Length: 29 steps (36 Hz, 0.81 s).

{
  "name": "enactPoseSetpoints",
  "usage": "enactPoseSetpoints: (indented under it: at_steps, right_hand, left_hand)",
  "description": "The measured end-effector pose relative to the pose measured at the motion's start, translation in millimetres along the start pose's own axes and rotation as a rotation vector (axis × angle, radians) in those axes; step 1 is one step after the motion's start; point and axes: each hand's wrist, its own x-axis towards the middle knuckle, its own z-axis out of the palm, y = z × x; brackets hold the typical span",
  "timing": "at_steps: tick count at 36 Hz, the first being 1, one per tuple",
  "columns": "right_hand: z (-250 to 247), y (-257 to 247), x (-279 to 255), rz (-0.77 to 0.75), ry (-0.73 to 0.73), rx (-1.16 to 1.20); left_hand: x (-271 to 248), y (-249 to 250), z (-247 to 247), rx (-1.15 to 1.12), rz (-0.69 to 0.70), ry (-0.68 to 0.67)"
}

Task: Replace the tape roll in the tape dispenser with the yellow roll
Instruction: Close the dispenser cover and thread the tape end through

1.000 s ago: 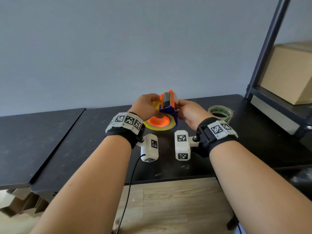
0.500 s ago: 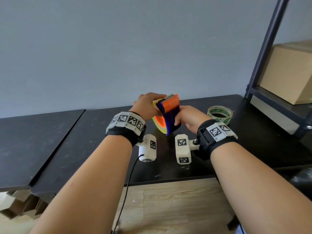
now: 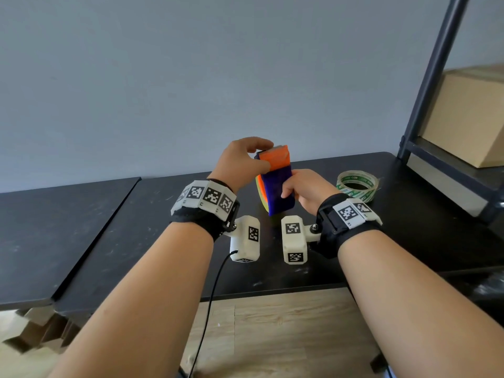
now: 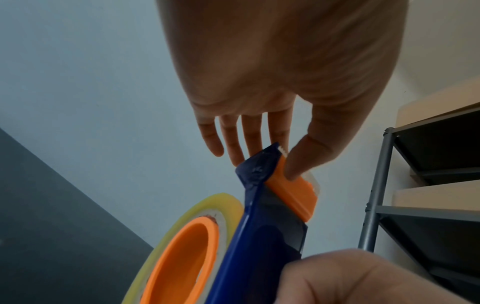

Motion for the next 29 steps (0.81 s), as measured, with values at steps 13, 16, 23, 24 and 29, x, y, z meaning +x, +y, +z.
enactPoseSetpoints:
  at_steps: [13, 16, 23, 24, 29]
  right_hand:
    - [7, -3, -13, -0.037, -0.031, 0.136]
    - [8, -2, -17, -0.050, -0.049, 0.223]
    - [15, -1, -14, -0.103, 0.006, 0.105]
    - [15, -1, -15, -0.130, 0.012, 0.079]
    - [17, 4, -16, -0.224, 0.066, -0.010]
  left_hand:
    - [4, 4, -2, -0.025, 0.024, 0.307]
    - [4, 3, -2, 0.001, 0.012, 0.325]
    - [9, -8, -7, 0.141, -0.039, 0.413]
    - [9, -9, -8, 0.155, -0.051, 0.411]
    - [8, -14, -12, 0.135, -0.100, 0.411]
